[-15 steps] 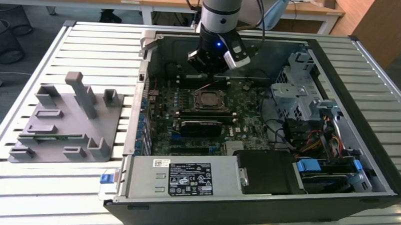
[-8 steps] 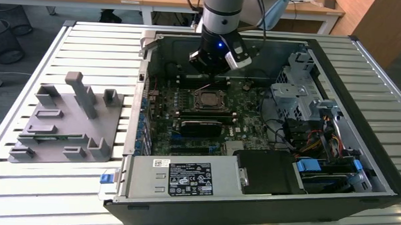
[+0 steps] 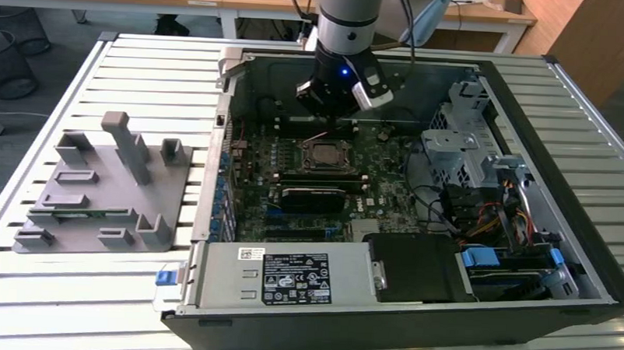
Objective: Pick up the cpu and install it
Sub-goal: 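Install the first cpu locking lever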
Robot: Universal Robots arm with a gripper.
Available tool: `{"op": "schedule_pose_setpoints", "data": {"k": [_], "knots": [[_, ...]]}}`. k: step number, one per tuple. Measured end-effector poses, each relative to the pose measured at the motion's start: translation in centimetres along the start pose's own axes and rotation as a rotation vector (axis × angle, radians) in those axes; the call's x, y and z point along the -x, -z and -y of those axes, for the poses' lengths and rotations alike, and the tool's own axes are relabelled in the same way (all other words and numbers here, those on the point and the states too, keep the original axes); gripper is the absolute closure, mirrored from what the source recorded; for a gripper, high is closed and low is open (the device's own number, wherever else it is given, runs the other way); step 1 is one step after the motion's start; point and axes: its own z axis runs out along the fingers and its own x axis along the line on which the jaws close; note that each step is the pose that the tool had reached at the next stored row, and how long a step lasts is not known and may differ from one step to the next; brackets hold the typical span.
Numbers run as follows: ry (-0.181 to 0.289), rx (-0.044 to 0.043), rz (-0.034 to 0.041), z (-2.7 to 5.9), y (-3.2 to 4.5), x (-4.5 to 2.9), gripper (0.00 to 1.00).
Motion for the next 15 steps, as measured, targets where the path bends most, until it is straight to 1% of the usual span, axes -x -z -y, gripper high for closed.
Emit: {"op": "schedule_pose_setpoints", "data": {"k": [15], "knots": [[0.0,-0.0031,-0.0002,0.1,-1.17,0.65,0.89]]}}
